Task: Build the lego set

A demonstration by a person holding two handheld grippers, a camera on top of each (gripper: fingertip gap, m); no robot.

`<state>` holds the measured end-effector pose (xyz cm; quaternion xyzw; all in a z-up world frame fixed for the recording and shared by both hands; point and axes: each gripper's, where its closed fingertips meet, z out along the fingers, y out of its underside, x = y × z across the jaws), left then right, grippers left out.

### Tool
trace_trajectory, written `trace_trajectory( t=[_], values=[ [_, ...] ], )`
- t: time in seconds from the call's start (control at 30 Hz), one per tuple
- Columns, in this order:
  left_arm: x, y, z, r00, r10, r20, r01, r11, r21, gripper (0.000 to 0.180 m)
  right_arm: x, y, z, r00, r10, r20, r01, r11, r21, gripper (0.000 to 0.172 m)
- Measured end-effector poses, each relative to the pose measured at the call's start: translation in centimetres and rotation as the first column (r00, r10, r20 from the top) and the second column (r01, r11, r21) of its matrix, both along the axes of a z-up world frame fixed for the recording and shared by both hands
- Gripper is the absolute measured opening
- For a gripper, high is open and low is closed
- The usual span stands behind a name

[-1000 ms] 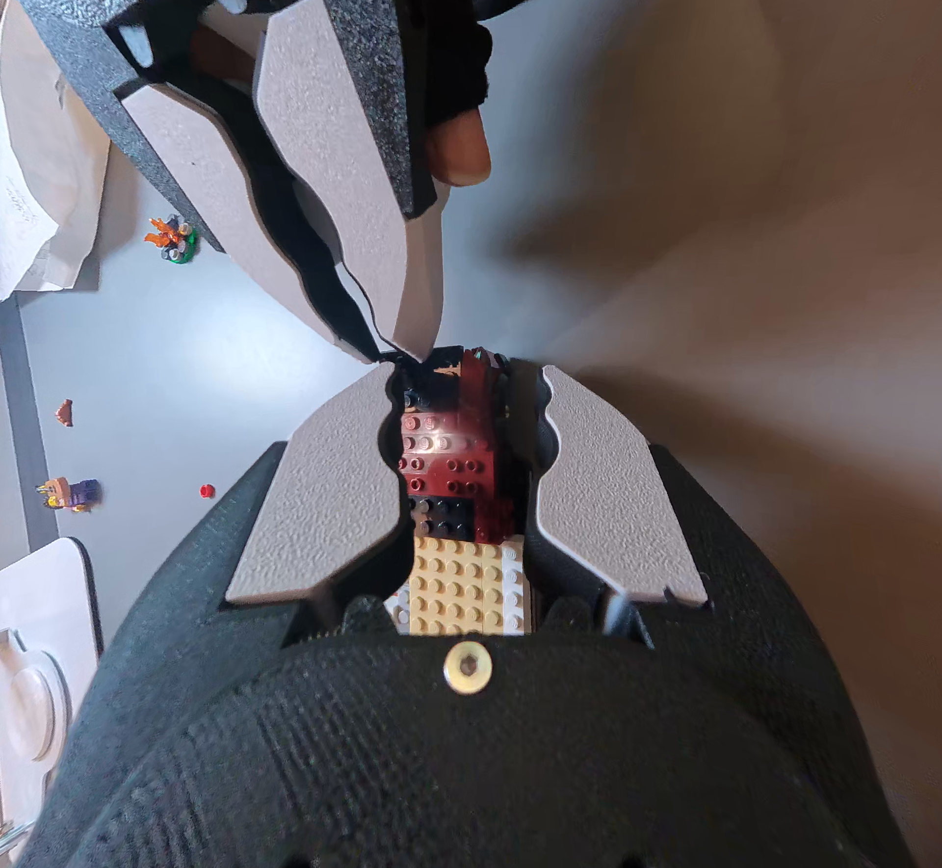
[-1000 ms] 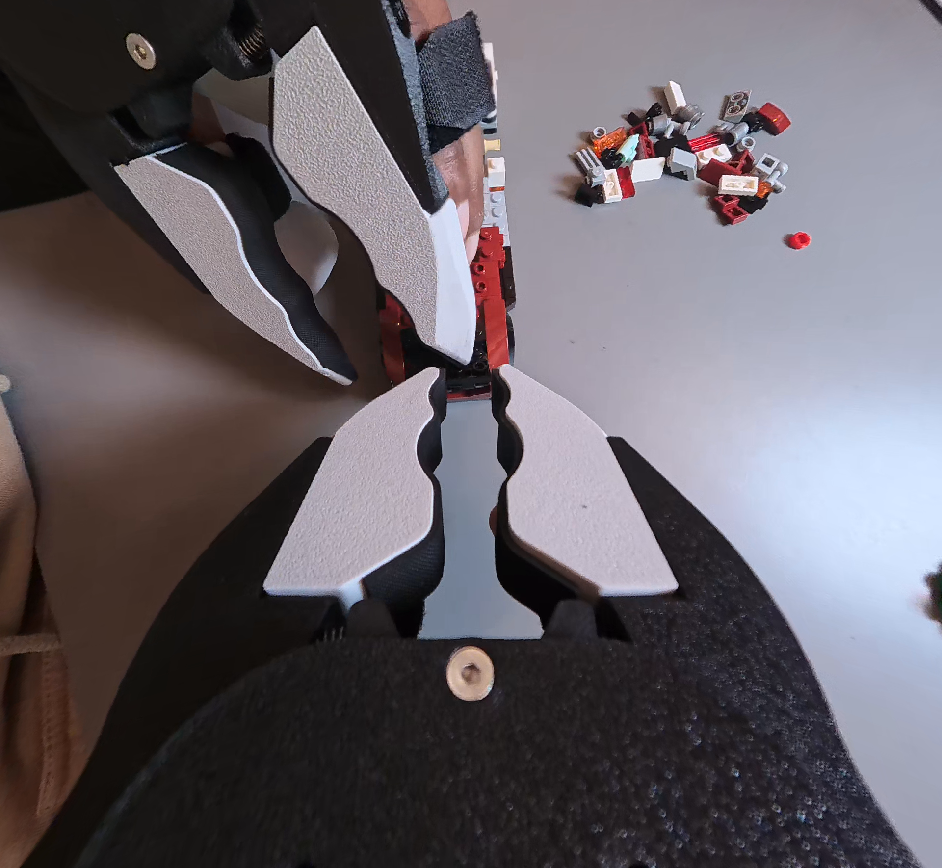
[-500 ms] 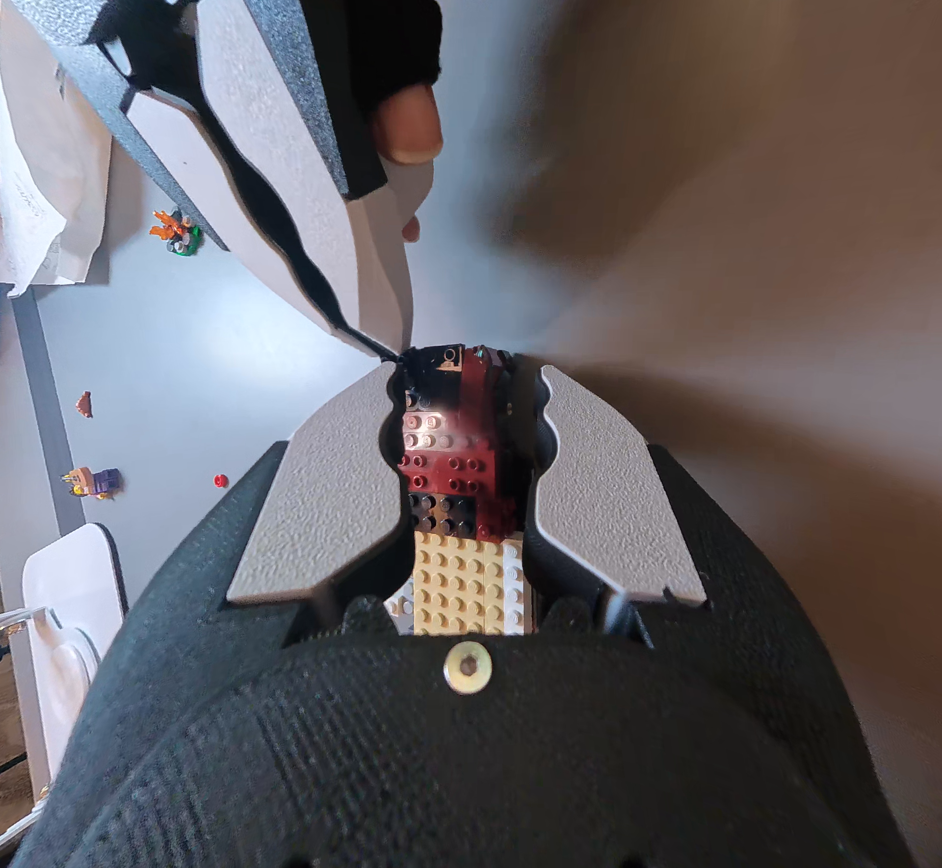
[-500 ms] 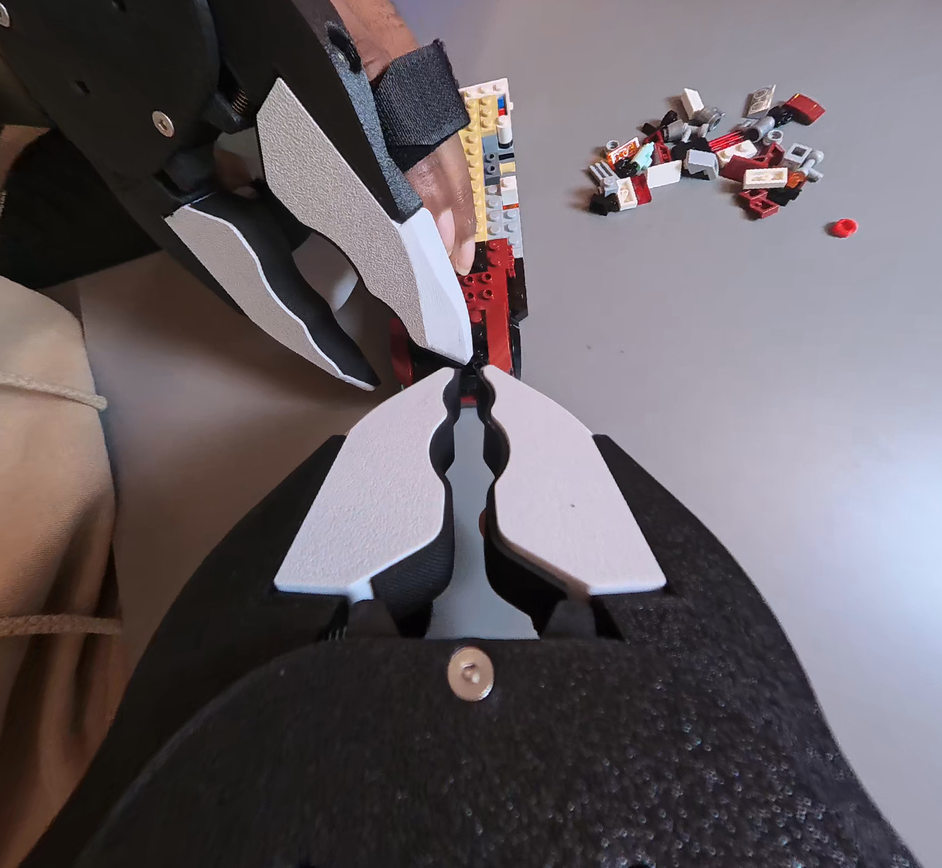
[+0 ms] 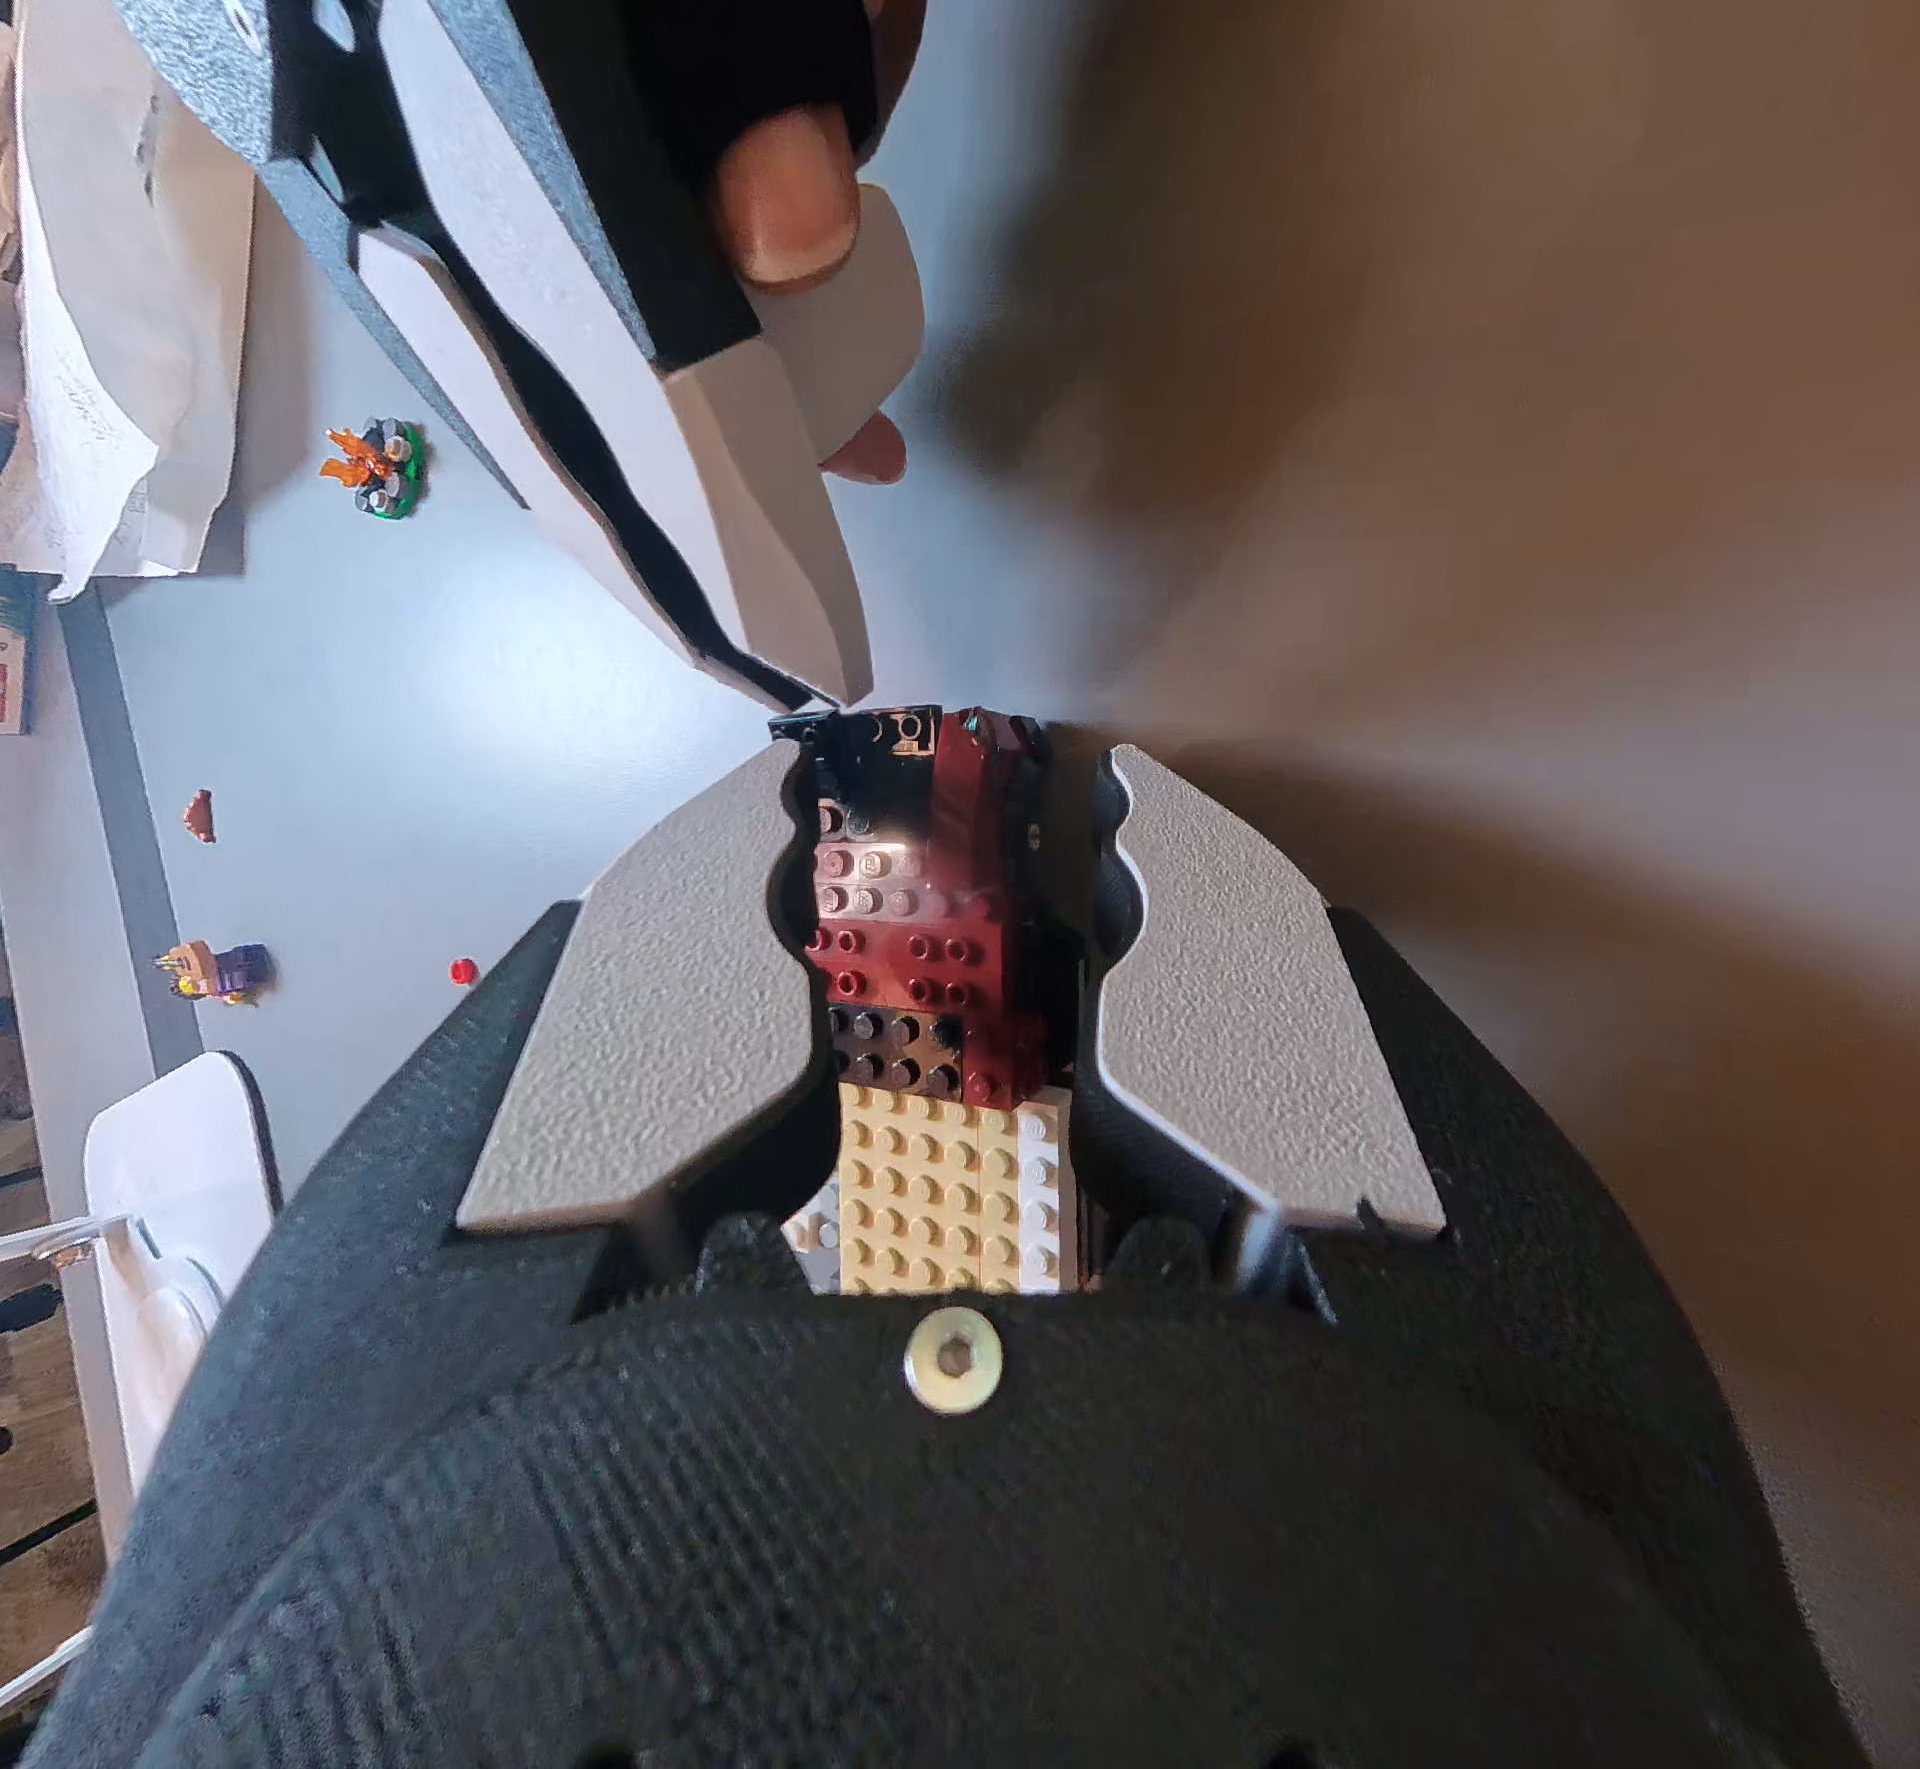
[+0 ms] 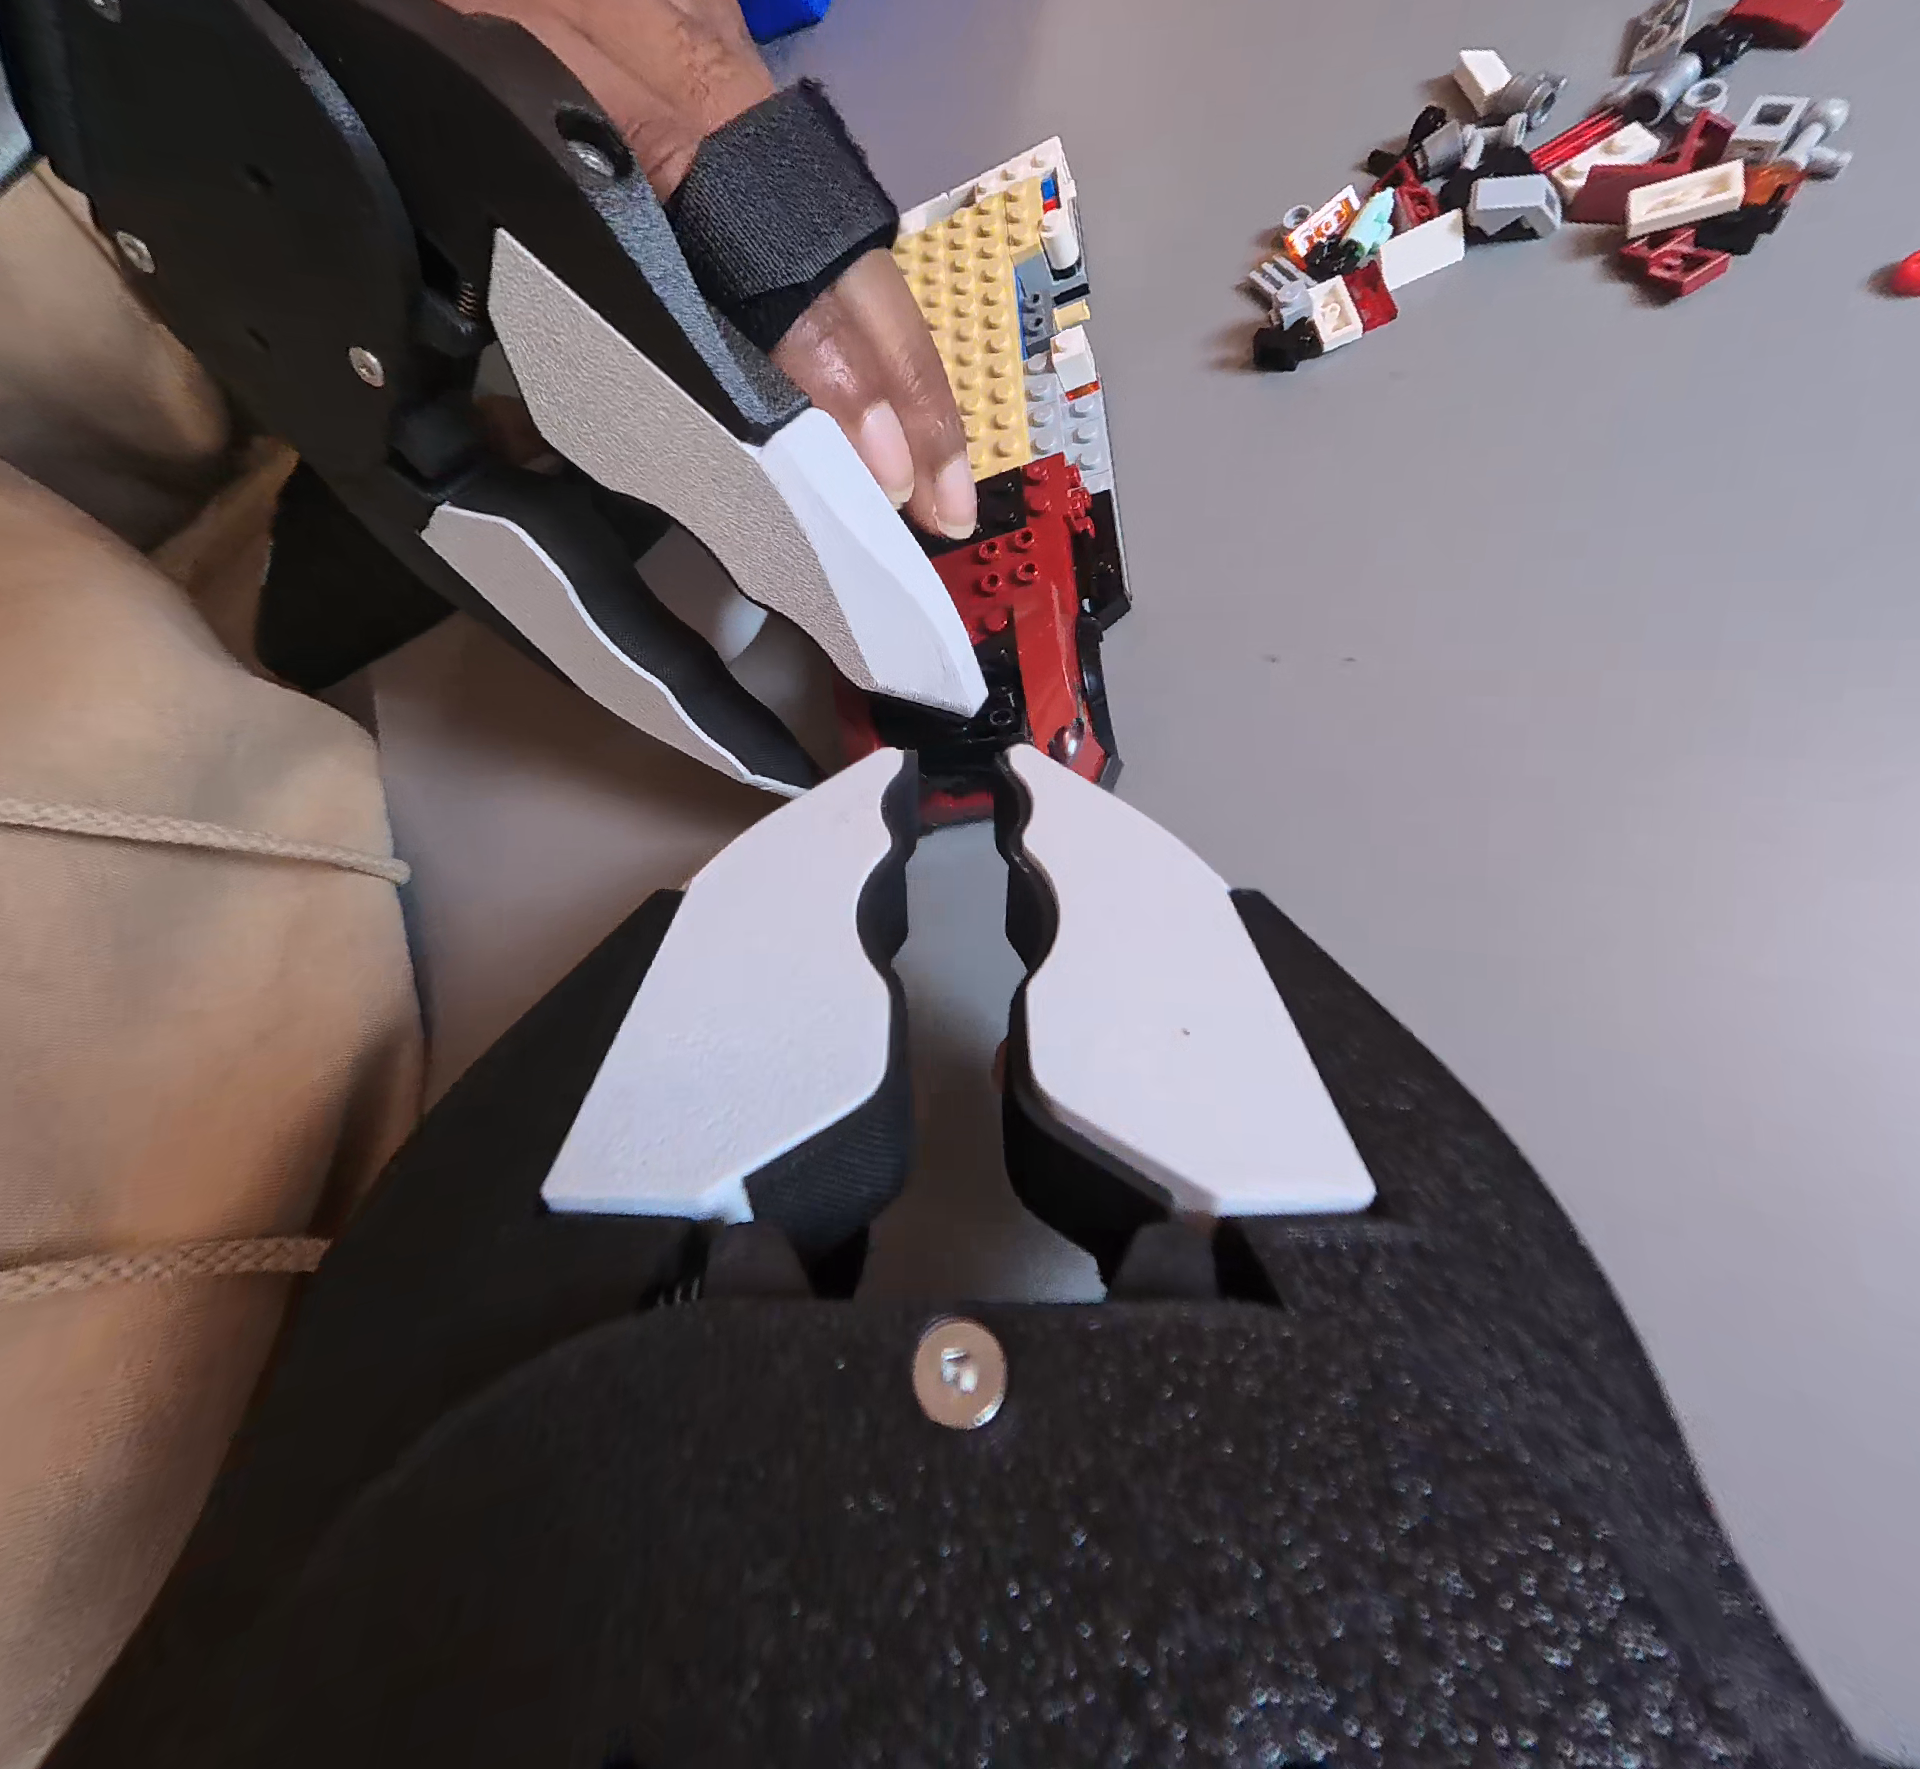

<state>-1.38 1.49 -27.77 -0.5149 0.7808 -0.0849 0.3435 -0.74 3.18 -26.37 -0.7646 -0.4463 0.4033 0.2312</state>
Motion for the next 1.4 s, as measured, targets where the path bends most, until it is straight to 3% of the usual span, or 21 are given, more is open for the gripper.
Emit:
trace_trajectory(
  t=[0.27,0.6,1.4],
  values=[
    [0.14,-0.07,0.04,1.0,0.007,0.028,-0.006,1.0,-0.006,0.052,-0.14,0.71,-0.21,0.997,-0.003,0.076,-0.016,0.971,0.238,0.018],
    [-0.05,0.0,-0.08,0.999,0.019,0.035,-0.019,1.0,-0.003,0.053,0.01,0.89,-0.14,0.996,0.044,0.075,-0.065,0.952,0.298,0.016],
    [-0.05,-0.07,-0.25,0.998,0.025,0.049,-0.025,1.0,-0.007,0.052,0.3,0.87,-0.64,0.995,0.055,0.088,-0.077,0.96,0.267,0.016]
  ],
)
